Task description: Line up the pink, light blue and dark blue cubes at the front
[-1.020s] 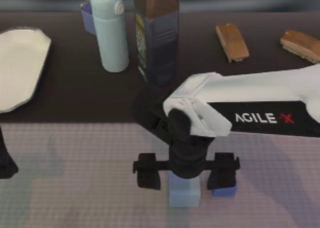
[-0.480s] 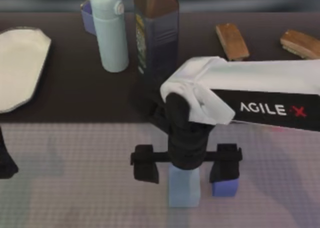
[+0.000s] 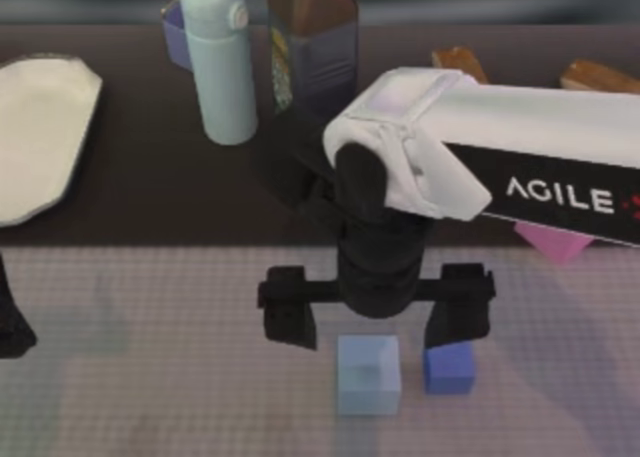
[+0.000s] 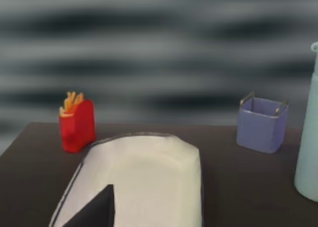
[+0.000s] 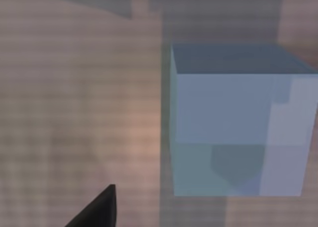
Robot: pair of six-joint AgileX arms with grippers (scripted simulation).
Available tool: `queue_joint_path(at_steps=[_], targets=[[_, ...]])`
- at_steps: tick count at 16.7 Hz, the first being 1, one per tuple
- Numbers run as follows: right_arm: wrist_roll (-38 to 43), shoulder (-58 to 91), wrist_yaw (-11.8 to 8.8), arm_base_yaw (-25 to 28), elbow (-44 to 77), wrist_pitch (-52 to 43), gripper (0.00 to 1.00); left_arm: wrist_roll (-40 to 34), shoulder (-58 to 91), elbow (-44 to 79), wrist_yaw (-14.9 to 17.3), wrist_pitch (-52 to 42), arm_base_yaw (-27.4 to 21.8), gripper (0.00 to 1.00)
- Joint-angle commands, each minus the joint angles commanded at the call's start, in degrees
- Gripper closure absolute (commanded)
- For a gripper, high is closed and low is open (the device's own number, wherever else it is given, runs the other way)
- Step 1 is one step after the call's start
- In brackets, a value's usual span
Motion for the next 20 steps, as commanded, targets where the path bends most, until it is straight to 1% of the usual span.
queue_joint_path(at_steps=[3,5,7,10,17,20], targets=[[-2.0,0.5,0.0,-1.0,0.7,-0.2,0.0,0.0,0.0,0.0,0.0,0.0,0.0,0.0],[-6.2,1.4,0.0,-3.1,2.0,-0.6,0.0,0.0,0.0,0.0,0.0,0.0,0.0,0.0],[-12.5,2.7,-0.1,-6.3,3.8,-1.3,0.0,0.0,0.0,0.0,0.0,0.0,0.0,0.0],[-25.1,5.0,-0.3,-12.6,6.5,-2.5,0.0,0.0,0.0,0.0,0.0,0.0,0.0,0.0],[-61.7,9.8,-0.6,-29.5,12.1,-5.1,0.0,0.0,0.0,0.0,0.0,0.0,0.0,0.0],[-72.7,10.5,-0.8,-35.5,14.1,-5.3,0.0,0.0,0.0,0.0,0.0,0.0,0.0,0.0]])
